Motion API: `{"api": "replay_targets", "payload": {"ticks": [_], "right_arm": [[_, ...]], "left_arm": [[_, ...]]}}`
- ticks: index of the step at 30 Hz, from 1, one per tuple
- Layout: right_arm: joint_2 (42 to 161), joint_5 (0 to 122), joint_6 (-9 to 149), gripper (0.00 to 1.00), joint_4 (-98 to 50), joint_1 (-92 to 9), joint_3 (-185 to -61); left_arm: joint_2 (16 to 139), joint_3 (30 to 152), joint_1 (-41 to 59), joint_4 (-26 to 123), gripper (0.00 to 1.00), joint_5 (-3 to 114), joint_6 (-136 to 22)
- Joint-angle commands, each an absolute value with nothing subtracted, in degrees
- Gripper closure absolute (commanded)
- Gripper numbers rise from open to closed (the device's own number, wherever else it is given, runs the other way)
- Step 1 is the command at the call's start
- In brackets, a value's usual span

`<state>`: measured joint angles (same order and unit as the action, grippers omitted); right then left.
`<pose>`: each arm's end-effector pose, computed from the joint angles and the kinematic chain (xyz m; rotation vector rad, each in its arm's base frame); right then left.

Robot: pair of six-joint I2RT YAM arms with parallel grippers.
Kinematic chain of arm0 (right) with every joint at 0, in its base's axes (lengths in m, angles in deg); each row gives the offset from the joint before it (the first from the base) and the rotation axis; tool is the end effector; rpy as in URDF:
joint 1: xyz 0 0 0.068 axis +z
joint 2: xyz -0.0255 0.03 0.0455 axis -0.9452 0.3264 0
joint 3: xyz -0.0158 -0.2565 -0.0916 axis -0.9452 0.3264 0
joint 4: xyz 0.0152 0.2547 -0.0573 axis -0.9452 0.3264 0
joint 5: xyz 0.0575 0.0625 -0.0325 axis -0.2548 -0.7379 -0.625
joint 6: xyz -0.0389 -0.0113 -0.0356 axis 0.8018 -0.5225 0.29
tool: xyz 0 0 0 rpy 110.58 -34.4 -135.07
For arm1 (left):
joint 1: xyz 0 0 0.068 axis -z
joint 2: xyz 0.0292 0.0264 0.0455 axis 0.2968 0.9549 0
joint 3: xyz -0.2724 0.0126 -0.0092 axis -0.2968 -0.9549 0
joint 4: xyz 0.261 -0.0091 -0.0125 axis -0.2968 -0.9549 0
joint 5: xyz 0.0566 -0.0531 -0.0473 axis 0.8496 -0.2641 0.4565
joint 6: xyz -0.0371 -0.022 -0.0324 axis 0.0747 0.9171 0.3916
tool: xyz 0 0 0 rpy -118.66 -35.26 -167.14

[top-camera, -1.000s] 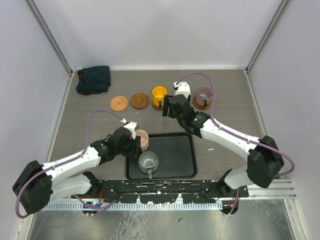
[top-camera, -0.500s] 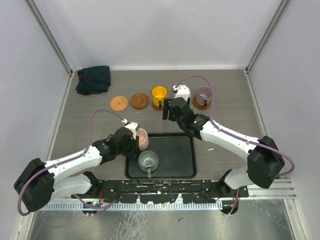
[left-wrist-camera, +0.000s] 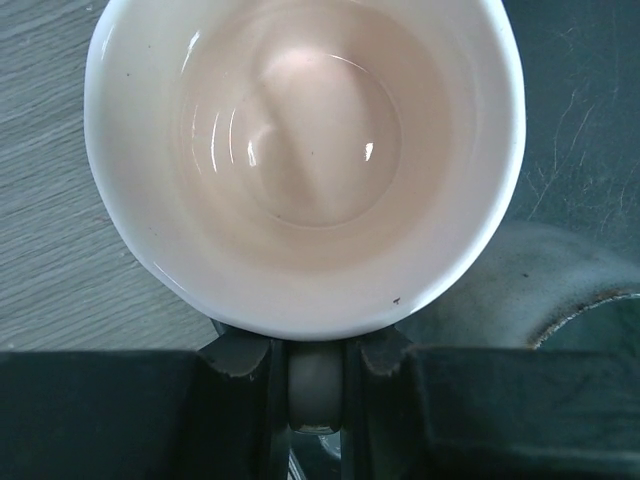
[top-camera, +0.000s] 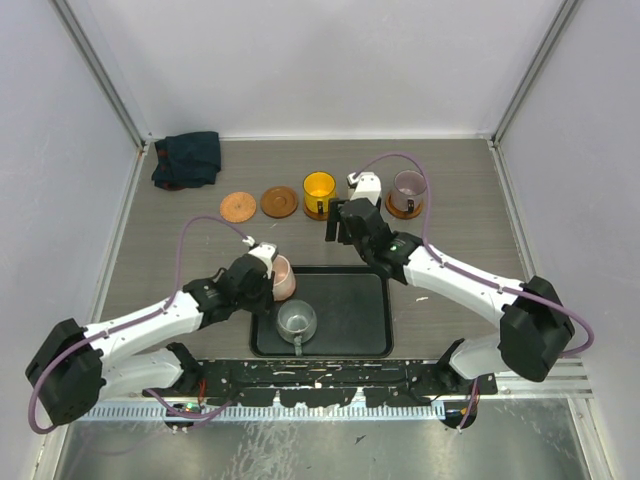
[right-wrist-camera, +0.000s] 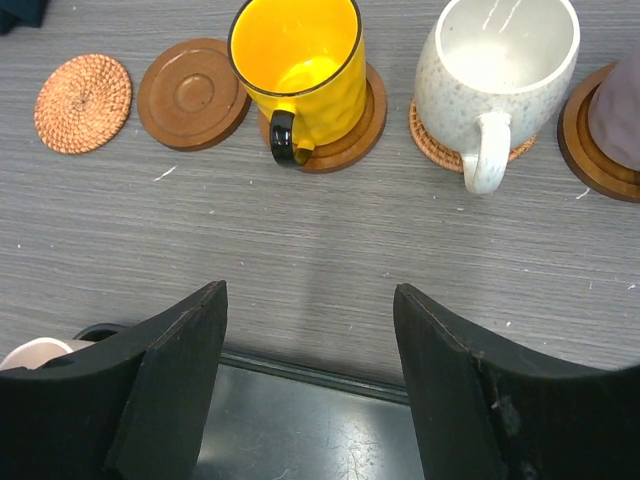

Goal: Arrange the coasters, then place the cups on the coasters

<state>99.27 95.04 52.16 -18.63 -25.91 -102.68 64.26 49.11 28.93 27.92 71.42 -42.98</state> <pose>0.2308 0.2083 0.2783 -0.0768 2.0322 0.2811 0.1467 -0.1464 0.1855 0.3837 2.4453 -0.3954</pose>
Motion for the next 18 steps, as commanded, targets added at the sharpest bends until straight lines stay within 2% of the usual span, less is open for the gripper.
{"api": "replay_targets", "payload": {"ticks": [1, 7, 12, 18], "right_arm": [[96.8, 95.7, 51.2, 0.28, -21.8, -25.5, -101.6], [96.9, 96.4, 50.8, 0.32, -22.1, -25.5, -97.6], [96.7, 97.7, 51.7, 0.52, -24.4, -25.6, -93.8], [96.3, 97.7, 53.7, 0.68, -31.5, -25.6, -89.7]], "left_arm": [[60.3, 53.9, 29.7, 30.6, 0.96, 74.7, -44.7], [57.8, 56.2, 30.1, 30.4, 0.99, 77.2, -46.3], [59.6, 60.4, 30.0, 30.1, 0.97, 79.6, -48.8], [67.8, 67.6, 28.9, 30.7, 0.97, 82.9, -52.4]]}}
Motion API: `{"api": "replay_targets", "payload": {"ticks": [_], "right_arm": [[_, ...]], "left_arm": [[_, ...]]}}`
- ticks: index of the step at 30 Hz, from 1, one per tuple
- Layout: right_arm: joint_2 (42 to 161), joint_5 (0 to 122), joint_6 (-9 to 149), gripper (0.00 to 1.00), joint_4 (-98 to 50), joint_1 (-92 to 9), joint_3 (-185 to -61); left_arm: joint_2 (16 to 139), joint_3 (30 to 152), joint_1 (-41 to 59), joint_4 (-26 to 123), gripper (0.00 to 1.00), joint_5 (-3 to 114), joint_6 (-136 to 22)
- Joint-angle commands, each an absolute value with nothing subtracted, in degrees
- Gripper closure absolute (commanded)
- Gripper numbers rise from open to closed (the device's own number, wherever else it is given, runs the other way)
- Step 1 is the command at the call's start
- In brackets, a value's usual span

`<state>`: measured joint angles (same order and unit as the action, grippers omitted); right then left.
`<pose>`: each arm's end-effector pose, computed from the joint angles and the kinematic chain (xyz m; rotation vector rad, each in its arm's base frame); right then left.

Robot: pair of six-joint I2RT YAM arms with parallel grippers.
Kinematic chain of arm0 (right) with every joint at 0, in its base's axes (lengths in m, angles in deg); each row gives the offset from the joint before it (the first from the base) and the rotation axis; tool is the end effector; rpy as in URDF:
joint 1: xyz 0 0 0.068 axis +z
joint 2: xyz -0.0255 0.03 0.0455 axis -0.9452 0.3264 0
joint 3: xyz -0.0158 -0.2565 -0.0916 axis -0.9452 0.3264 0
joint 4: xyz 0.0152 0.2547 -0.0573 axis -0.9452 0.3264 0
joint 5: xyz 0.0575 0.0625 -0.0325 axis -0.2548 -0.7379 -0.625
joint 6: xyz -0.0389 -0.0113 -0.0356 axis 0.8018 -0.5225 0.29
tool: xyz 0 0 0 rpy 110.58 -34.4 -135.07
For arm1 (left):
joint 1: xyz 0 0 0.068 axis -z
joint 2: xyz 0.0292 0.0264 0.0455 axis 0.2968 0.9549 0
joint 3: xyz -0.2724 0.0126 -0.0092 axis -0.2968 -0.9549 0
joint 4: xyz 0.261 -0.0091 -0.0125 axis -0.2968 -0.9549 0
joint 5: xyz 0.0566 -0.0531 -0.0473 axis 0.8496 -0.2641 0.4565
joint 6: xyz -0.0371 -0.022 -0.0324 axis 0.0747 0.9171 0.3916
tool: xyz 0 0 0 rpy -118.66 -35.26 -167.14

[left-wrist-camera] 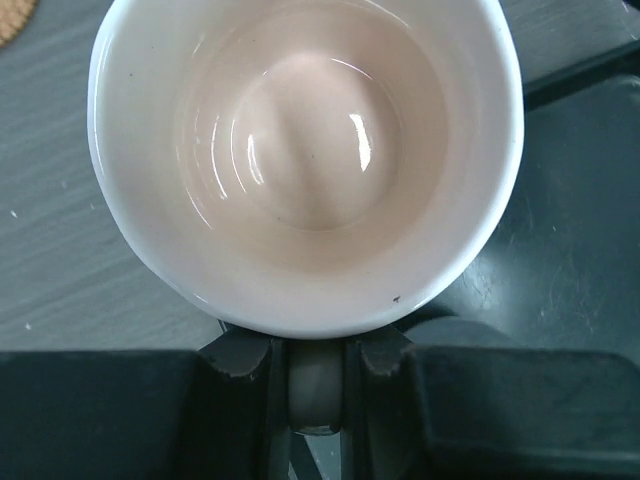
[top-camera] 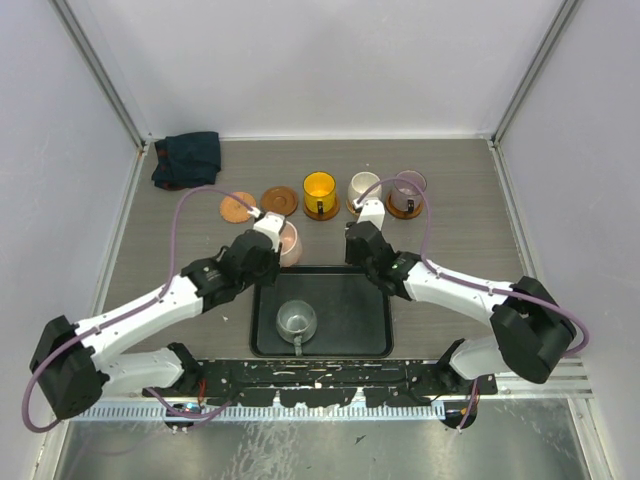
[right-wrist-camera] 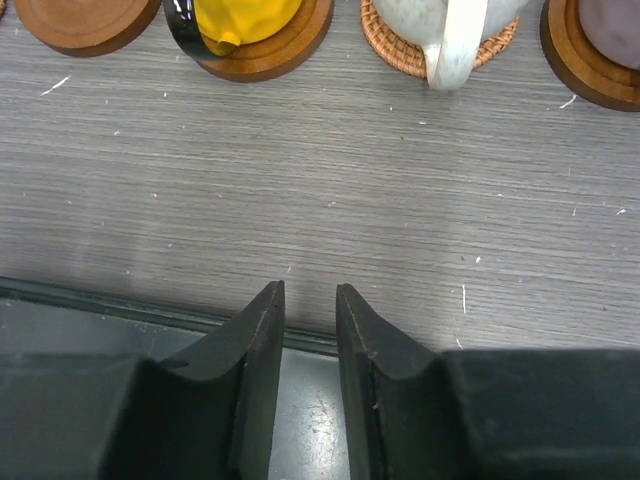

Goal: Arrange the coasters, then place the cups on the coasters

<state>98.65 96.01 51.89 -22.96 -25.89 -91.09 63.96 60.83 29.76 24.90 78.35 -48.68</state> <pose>0.2154 0.1922 0.2210 -0.1034 2.1196 0.1906 0.1623 -0.1613 0.2491 0.4060 2.2454 -0.3307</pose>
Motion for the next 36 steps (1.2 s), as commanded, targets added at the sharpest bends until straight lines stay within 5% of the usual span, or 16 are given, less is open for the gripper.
{"api": "replay_targets", "payload": {"ticks": [1, 16, 36], "right_arm": [[96.5, 97.8, 54.3, 0.69, -32.6, -25.6, -89.2], [107.6, 94.0, 58.4, 0.77, -40.2, -25.7, -92.3], [115.7, 88.0, 57.9, 0.78, -39.4, -25.6, -96.9]], "left_arm": [[69.2, 68.8, 28.1, 30.8, 0.97, 83.0, -52.8], [90.7, 85.3, 12.0, 31.3, 1.00, 80.8, -54.6], [108.5, 101.3, 8.3, 31.2, 1.00, 78.7, -56.4]]}}
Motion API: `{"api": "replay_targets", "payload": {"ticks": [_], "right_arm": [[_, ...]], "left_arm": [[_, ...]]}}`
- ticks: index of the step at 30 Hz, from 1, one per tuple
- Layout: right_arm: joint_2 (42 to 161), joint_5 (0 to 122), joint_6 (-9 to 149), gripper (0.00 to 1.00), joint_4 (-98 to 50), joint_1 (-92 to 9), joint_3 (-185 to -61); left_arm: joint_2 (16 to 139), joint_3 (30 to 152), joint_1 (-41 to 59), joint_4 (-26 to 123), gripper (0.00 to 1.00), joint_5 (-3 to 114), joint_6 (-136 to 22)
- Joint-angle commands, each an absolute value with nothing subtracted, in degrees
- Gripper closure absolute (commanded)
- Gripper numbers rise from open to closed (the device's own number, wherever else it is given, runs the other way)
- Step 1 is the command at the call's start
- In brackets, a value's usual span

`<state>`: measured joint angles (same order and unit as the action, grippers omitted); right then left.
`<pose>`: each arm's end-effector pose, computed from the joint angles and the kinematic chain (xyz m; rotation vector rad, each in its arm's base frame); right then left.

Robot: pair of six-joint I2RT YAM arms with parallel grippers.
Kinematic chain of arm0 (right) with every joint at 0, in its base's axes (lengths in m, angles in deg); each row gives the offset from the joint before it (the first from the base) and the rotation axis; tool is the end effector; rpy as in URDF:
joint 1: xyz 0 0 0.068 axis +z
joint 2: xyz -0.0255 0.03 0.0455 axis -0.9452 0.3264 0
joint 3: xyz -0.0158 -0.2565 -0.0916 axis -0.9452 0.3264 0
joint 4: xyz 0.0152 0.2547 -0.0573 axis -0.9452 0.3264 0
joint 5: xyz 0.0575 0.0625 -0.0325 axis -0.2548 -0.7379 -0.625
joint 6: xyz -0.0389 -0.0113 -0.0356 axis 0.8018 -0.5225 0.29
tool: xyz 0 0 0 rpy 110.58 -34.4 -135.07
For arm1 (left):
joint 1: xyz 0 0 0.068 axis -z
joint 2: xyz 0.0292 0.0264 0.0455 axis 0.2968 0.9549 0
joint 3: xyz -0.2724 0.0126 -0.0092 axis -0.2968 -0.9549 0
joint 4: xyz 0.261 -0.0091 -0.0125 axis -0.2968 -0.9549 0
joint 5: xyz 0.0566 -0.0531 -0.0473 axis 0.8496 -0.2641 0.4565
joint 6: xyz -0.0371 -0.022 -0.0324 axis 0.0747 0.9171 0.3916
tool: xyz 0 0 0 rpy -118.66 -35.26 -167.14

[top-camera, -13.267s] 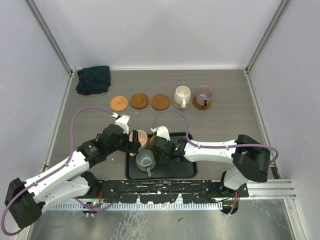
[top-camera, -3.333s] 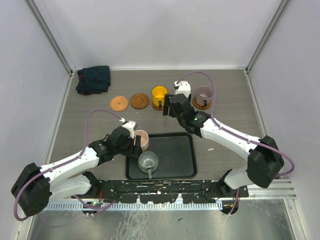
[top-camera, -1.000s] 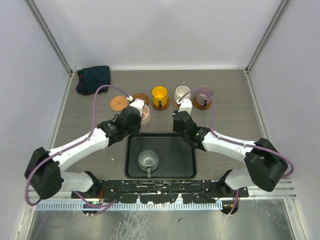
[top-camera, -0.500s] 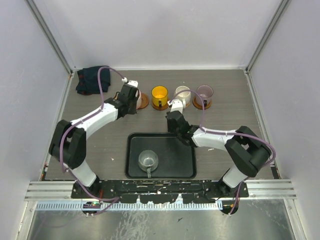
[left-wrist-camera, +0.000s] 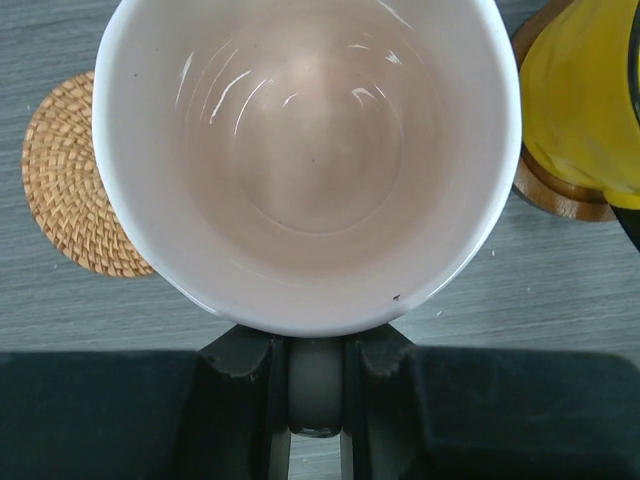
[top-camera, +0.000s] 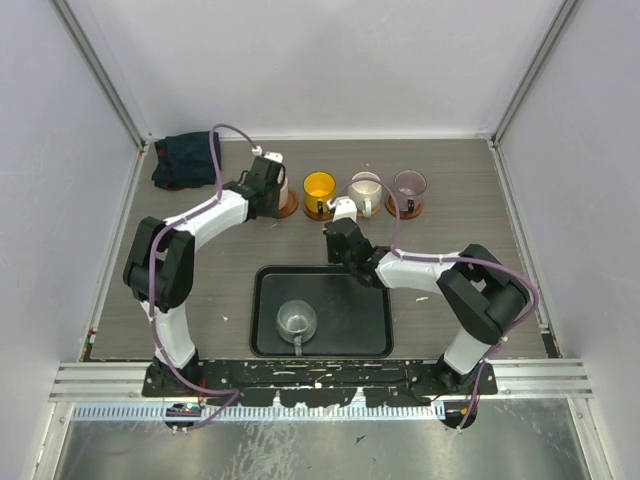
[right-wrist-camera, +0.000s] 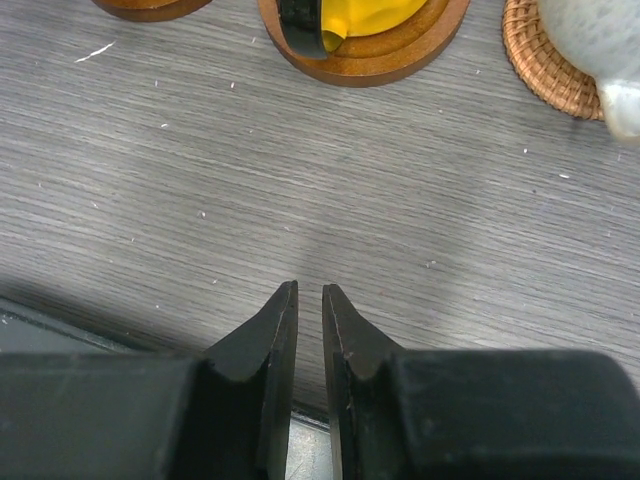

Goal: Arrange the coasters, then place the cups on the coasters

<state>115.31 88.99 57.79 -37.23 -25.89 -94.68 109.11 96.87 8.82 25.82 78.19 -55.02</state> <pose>0.2499 0.2325 0.1751 -0.2782 2.1254 0.2623 0.3740 -0.1734 0.2180 0.1498 2.3906 -0.0191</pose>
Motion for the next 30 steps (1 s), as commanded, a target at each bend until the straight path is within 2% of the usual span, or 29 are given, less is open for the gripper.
{"api": "replay_targets", "payload": {"ticks": [1, 30], "right_arm": [[115.8, 87.7, 57.9, 0.78, -39.4, -25.7, -96.9], [118.0, 82.9, 56.3, 0.79, -39.1, -25.6, -96.4]], "left_arm": [[108.9, 101.4, 8.3, 31.5, 1.00, 78.5, -56.4], [112.3, 99.9, 8.3, 37.0, 1.00, 77.4, -56.9]]}}
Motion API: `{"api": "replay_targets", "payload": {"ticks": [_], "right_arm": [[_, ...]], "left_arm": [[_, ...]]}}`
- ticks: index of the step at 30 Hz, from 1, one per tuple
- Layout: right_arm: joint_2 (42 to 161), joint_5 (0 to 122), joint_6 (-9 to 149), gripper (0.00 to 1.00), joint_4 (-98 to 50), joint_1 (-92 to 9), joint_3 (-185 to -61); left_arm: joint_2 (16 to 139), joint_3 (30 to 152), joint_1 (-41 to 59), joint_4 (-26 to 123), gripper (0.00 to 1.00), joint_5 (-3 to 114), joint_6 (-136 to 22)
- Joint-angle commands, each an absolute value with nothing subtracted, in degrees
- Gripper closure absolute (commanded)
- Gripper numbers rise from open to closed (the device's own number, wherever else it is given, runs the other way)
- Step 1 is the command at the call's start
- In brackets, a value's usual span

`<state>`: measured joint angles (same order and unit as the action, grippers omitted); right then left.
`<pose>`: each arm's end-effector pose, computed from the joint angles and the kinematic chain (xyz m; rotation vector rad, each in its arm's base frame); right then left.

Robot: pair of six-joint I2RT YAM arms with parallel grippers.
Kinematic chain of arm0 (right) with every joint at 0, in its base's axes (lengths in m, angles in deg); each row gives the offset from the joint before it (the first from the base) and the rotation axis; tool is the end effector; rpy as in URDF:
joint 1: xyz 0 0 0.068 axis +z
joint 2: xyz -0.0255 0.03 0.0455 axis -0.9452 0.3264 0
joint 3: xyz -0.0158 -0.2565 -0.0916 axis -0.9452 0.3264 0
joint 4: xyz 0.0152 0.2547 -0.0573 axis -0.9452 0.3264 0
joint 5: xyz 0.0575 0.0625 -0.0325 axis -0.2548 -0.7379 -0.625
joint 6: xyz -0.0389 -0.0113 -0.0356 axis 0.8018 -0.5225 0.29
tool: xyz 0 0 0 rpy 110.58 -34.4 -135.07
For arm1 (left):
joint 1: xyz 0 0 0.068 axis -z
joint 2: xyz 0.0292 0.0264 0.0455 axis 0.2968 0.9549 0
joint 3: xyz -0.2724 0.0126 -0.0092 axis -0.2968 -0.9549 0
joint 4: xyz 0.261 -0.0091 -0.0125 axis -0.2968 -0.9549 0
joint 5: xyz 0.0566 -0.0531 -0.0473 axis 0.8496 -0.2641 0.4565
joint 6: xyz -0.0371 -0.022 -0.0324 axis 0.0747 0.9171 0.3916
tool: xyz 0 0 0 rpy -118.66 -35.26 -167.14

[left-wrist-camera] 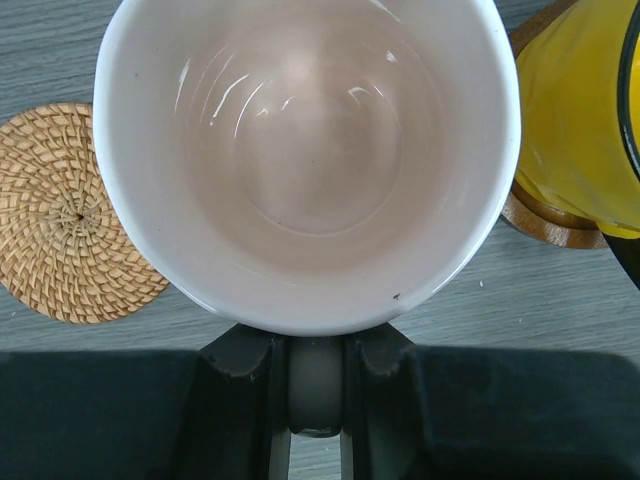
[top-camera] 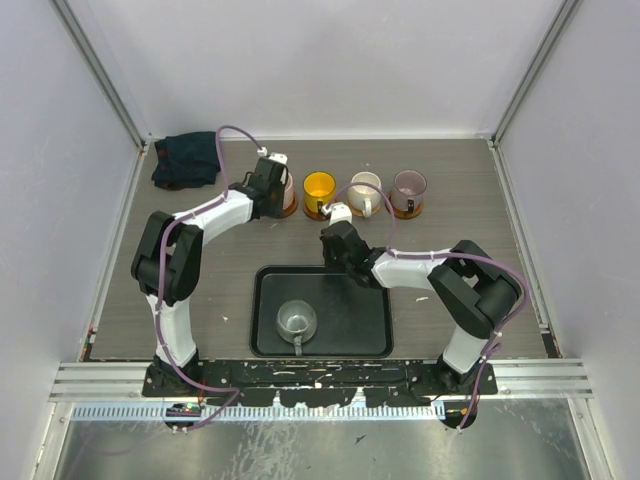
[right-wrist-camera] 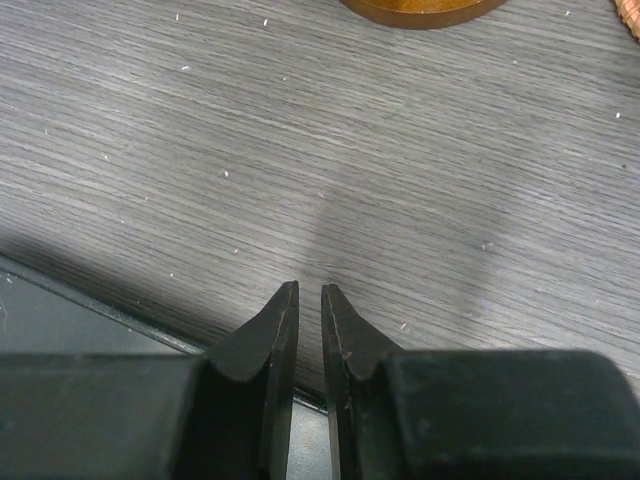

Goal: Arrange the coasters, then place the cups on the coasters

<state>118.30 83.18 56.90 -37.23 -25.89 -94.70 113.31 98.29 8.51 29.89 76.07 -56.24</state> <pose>0.2501 0.2375 0.1577 -0.3404 2.1974 0.3404 0.3895 -0.1799 0.2013 0.1812 2.3772 -0.0588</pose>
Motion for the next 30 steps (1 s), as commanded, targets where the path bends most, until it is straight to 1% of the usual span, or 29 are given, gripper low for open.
{"api": "replay_targets", "payload": {"ticks": [1, 10, 15, 20, 25, 30], "right_arm": [[118.0, 82.9, 56.2, 0.79, -39.1, -25.6, -96.4], [118.0, 82.6, 56.2, 0.79, -39.0, -25.6, -96.5], [117.9, 82.5, 56.1, 0.79, -39.1, -25.5, -96.3], [117.8, 82.4, 56.1, 0.79, -39.0, -25.5, -96.3], [117.8, 82.4, 56.1, 0.79, -39.0, -25.3, -96.4], [117.7, 82.6, 56.1, 0.79, -38.9, -25.1, -96.3]], "left_arm": [[112.4, 100.0, 8.2, 37.0, 1.00, 77.5, -56.9], [113.5, 99.9, 8.2, 36.8, 0.99, 78.0, -57.0], [114.1, 100.0, 8.2, 36.3, 0.91, 77.9, -56.6], [114.2, 99.6, 8.2, 35.4, 0.76, 77.9, -56.4], [113.4, 98.2, 8.2, 35.7, 0.66, 77.8, -56.2], [111.9, 96.9, 8.2, 36.4, 0.62, 77.7, -56.2]]}}
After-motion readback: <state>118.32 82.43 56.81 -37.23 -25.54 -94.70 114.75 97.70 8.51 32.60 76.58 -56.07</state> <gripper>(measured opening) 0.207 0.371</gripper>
